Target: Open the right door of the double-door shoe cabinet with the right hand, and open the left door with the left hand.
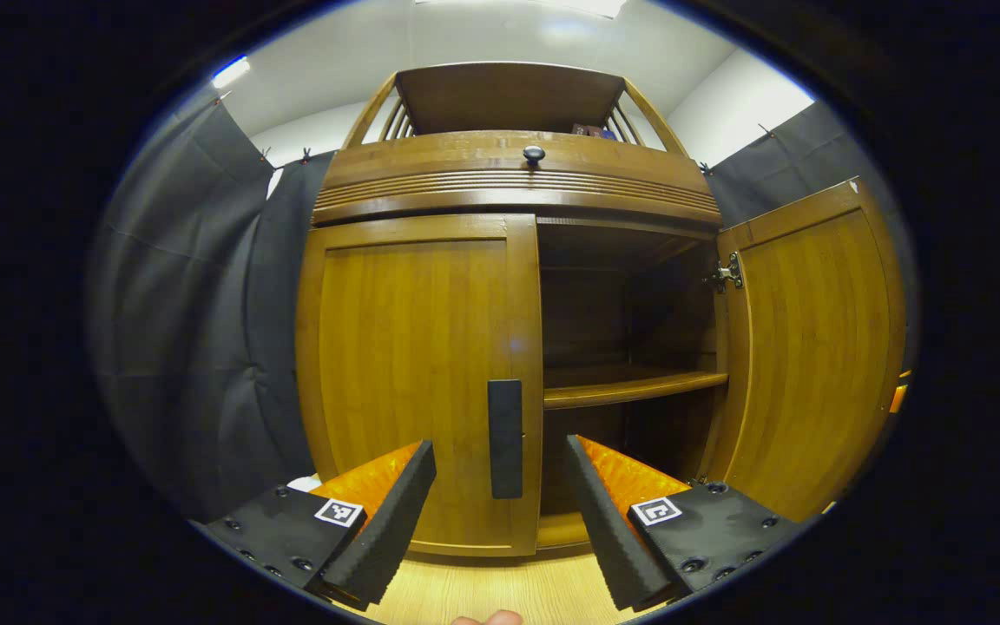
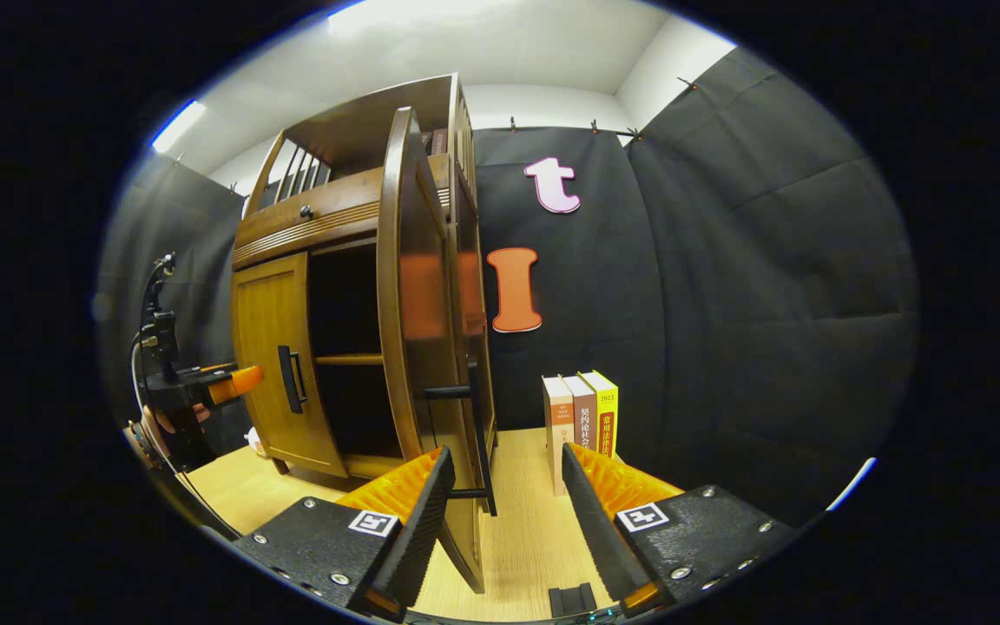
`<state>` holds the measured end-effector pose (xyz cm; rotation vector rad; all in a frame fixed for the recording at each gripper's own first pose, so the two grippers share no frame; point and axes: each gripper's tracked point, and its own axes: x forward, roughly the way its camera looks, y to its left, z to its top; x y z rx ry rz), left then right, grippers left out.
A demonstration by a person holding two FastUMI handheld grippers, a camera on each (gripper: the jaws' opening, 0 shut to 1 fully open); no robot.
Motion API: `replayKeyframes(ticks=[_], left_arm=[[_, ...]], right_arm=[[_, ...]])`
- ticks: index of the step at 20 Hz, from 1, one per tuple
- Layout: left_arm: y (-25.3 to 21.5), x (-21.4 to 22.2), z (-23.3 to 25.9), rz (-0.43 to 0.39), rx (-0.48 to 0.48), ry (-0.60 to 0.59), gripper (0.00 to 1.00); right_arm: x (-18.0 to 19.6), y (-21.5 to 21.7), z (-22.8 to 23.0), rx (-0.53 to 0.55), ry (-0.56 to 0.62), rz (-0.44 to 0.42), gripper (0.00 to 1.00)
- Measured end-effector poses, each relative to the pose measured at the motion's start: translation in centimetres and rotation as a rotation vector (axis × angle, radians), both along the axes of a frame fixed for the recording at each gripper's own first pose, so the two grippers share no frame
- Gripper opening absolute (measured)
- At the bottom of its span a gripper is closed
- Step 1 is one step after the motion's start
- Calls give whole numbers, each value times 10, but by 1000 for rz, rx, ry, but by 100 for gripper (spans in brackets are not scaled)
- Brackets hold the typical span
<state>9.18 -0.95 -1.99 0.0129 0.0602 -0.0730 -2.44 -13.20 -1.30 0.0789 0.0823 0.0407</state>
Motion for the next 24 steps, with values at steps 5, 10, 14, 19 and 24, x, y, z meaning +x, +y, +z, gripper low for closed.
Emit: replayKeyframes(ticks=[5, 10, 14, 19, 24], left_arm=[[0, 40, 1, -2, 42, -14, 99], [2, 73, -22, 3, 60, 31, 94], [9, 89, -41, 23, 20, 65, 94], [10, 104, -51, 20, 25, 82, 94], [-2, 107, -46, -10, 32, 59, 91]], right_arm=[[-2, -13, 19, 37, -58, -52, 84], [-5, -21, 11, -59, -31, -95, 85], [-4, -16, 0, -109, -2, -88, 84], [2, -8, 0, -129, 1, -77, 85], [6, -12, 4, -109, -17, -102, 85]])
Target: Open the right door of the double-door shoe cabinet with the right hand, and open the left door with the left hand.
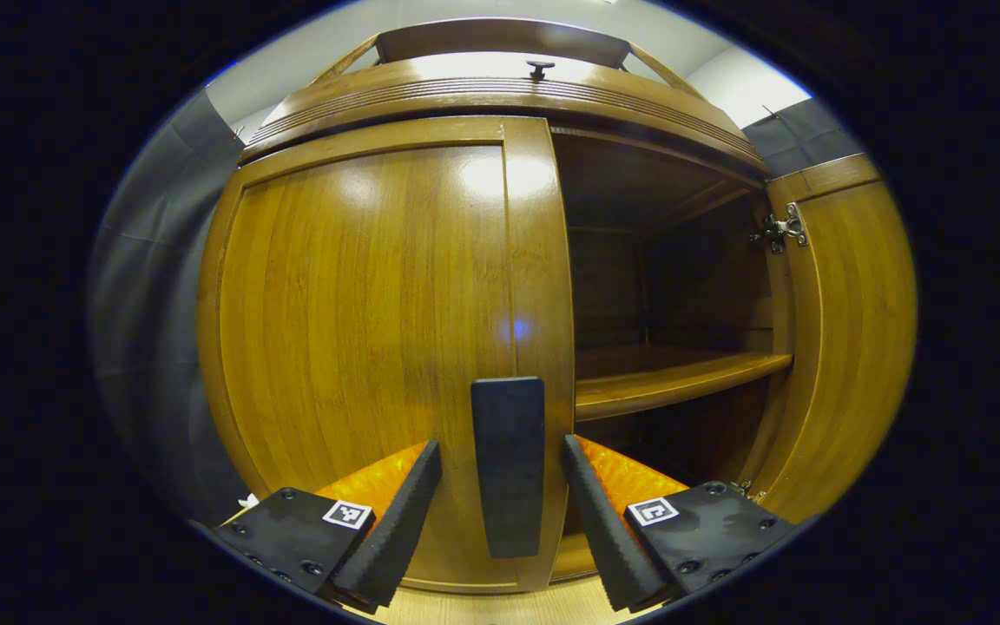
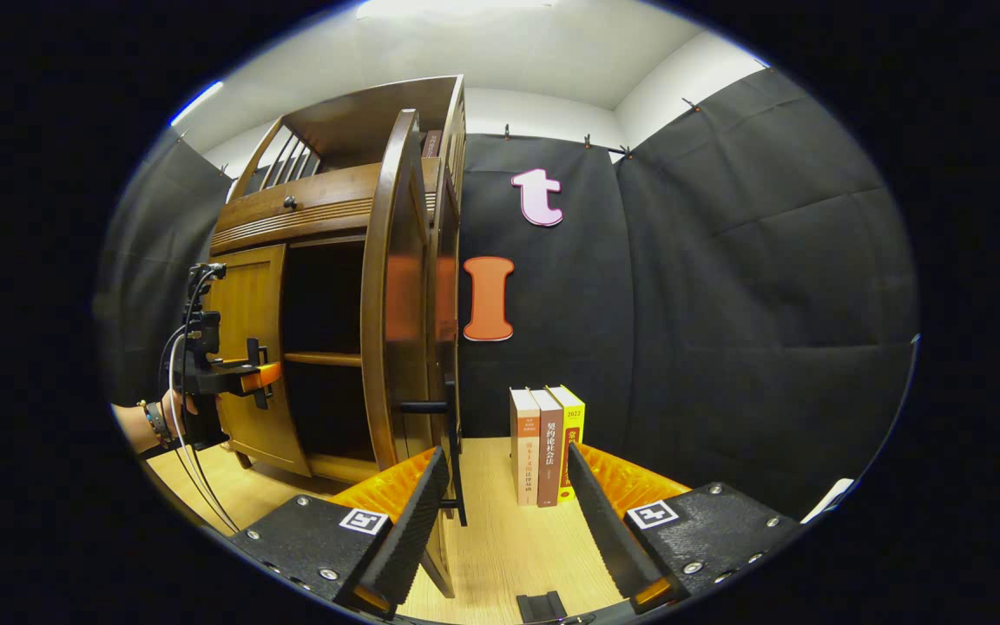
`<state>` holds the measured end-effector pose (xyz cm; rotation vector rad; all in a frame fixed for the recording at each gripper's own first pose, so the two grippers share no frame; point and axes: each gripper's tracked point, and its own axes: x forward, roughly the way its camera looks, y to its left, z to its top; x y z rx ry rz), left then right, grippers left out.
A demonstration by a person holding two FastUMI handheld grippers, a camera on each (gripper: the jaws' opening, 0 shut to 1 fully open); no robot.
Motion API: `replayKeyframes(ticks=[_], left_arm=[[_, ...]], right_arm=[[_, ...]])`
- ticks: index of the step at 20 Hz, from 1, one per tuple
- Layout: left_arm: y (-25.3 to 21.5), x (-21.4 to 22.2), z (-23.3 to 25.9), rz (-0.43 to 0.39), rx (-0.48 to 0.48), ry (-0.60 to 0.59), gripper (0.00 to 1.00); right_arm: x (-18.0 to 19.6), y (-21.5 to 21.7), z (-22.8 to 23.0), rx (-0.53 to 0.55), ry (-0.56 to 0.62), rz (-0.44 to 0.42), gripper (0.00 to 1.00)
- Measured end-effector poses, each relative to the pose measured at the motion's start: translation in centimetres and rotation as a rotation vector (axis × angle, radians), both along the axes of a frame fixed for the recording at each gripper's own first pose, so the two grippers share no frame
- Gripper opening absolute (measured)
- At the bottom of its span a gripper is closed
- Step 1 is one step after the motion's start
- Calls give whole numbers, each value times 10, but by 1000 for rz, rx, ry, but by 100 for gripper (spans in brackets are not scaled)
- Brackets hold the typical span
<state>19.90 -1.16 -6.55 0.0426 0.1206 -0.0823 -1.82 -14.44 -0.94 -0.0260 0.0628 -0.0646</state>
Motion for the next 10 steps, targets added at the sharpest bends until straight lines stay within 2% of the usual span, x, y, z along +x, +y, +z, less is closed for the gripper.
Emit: replayKeyframes(ticks=[1, 3, 8, 10], left_arm=[[-2, 0, 2, -7, -5, -9, 90], [-8, 0, 4, -22, -27, -21, 76], [-5, -3, 2, -29, -52, -10, 40], [-7, -1, 1, -27, -54, 0, 35]], right_arm=[[-1, -1, 0, 5, -4, -5, 81], [-1, -5, -1, 9, -8, -16, 85], [-6, -10, 0, 12, -3, -28, 85], [-7, -9, 3, 10, -17, -29, 85]])
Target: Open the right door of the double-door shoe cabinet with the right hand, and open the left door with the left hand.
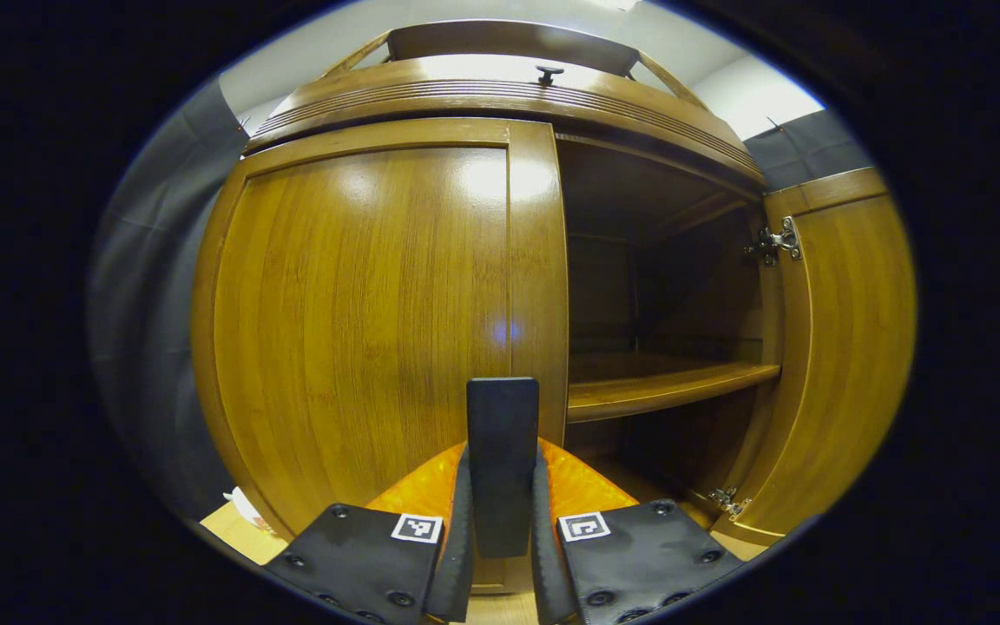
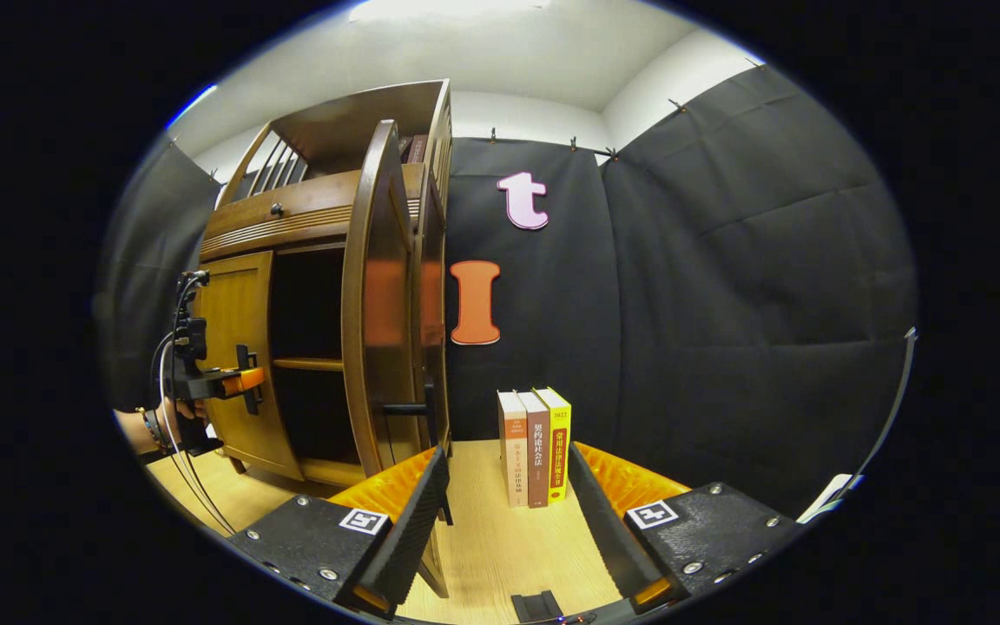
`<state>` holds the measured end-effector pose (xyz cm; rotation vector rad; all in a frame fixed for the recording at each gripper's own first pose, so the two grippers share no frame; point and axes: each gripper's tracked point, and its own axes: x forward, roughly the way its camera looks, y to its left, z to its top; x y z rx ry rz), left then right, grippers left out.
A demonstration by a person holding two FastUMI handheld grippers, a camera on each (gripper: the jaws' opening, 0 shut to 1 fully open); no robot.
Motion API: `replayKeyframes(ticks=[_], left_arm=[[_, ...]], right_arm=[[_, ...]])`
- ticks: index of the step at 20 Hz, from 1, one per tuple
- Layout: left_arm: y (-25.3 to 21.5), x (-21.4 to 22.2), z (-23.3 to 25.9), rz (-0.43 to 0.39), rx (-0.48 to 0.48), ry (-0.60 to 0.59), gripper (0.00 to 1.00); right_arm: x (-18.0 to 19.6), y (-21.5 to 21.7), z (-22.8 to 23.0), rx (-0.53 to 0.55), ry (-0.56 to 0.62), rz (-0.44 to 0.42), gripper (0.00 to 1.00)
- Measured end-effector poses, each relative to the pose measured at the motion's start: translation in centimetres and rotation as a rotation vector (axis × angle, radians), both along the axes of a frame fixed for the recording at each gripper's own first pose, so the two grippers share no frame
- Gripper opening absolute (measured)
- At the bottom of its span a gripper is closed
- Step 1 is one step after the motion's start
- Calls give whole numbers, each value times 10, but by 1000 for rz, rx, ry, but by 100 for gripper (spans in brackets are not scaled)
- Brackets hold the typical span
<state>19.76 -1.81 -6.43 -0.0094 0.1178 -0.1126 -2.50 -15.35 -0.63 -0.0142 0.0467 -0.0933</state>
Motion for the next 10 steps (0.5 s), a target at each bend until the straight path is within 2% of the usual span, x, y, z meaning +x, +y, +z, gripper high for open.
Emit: replayKeyframes(ticks=[2, 10], left_arm=[[2, -4, -2, 0, -11, 23, 31], [12, -48, 4, 10, 38, 79, 31]], right_arm=[[0, 4, -1, -3, 0, 10, 85], [-1, 13, 4, -23, 6, 50, 85]])
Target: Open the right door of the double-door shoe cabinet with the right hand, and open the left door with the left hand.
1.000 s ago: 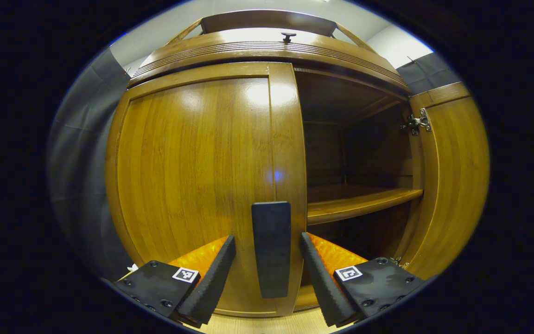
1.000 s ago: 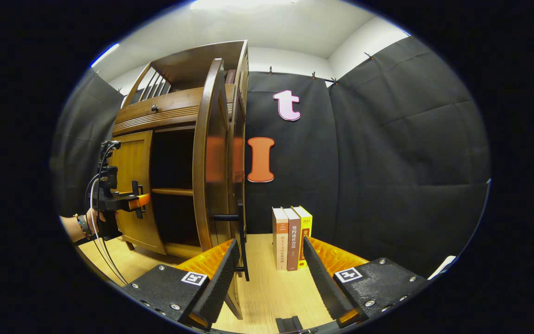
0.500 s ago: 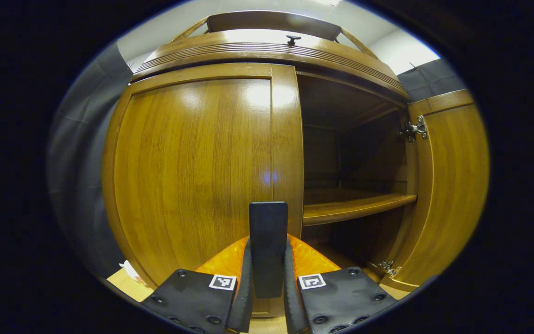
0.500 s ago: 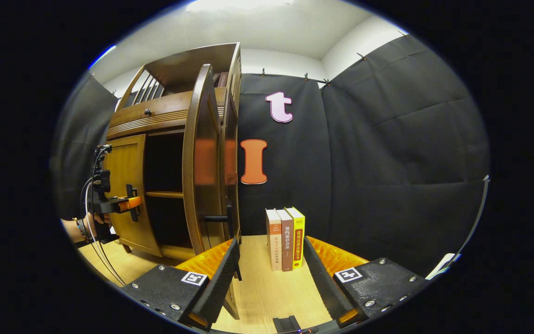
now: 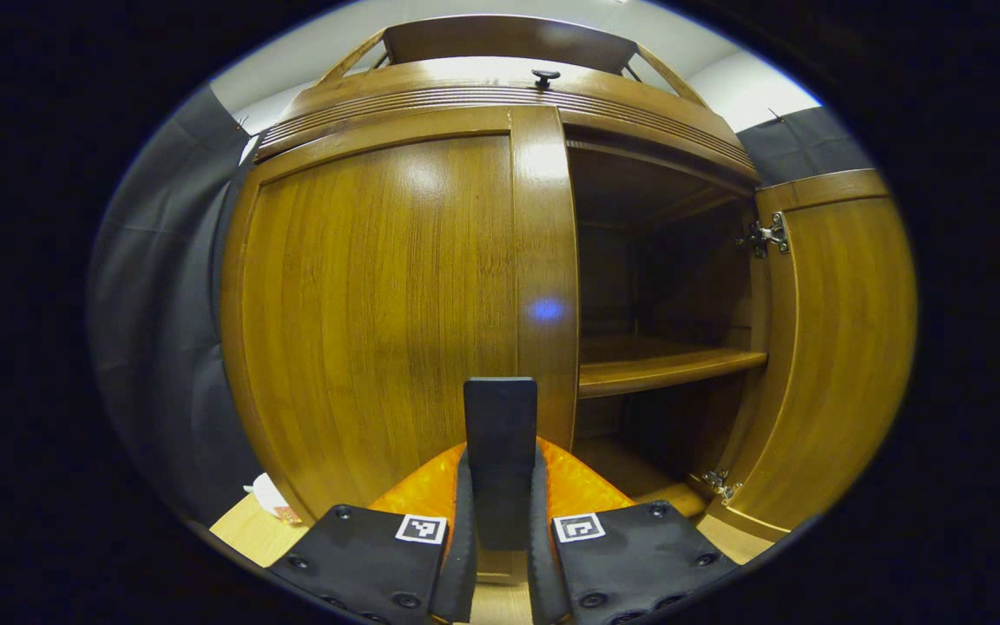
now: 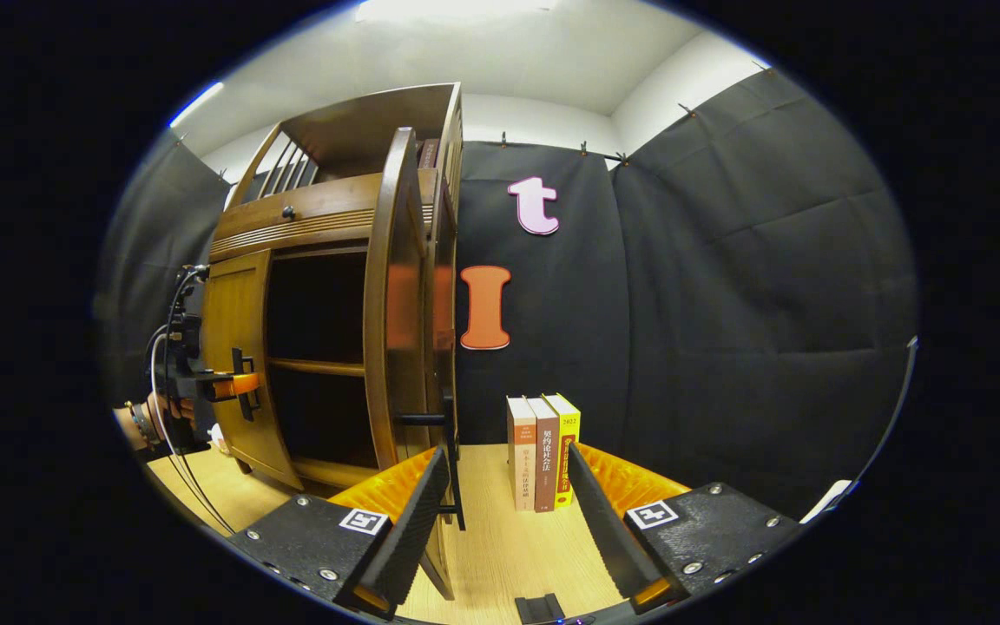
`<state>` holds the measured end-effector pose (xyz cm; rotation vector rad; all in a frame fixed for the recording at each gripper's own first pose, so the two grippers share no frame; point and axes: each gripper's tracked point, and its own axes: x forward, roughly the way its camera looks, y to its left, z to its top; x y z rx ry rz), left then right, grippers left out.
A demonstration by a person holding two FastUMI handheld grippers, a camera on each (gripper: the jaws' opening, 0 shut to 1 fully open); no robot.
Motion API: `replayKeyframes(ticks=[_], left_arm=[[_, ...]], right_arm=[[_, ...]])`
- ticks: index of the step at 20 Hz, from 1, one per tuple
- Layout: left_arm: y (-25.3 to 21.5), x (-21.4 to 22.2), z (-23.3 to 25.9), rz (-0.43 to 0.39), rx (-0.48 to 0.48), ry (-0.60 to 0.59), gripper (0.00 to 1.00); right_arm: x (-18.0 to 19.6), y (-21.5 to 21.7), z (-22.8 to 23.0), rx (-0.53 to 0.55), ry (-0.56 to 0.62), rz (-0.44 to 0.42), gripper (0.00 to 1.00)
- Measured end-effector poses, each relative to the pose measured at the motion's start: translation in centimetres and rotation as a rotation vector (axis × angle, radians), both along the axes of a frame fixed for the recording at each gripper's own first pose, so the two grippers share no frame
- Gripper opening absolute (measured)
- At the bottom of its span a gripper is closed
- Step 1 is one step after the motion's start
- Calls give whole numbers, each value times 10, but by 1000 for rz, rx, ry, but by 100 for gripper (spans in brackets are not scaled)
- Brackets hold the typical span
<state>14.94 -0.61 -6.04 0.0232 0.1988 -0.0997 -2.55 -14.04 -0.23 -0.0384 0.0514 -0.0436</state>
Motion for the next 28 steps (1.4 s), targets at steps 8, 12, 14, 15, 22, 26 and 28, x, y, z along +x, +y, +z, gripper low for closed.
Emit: replayKeyframes(ticks=[8, 12, 14, 15, 22, 26, 28], left_arm=[[28, -60, 11, 27, 1, 29, 30], [57, -95, 20, 79, 13, 32, 30], [76, -113, 24, 123, 17, 28, 30], [85, -120, 25, 142, 21, 22, 30], [140, -156, 31, 219, 44, -11, 20], [178, -169, 34, 243, 70, -30, 16], [197, -170, 33, 246, 42, -37, 15]], right_arm=[[-7, 3, -8, -28, 39, 35, 85], [-5, -8, -7, -42, 38, 4, 85], [-3, -5, -4, -12, 30, 11, 85], [-2, -6, -2, -4, 28, 10, 85], [6, -1, 12, -41, 11, 28, 91], [5, 5, 13, -34, 20, 34, 91], [5, 5, 11, -48, 28, 32, 85]])
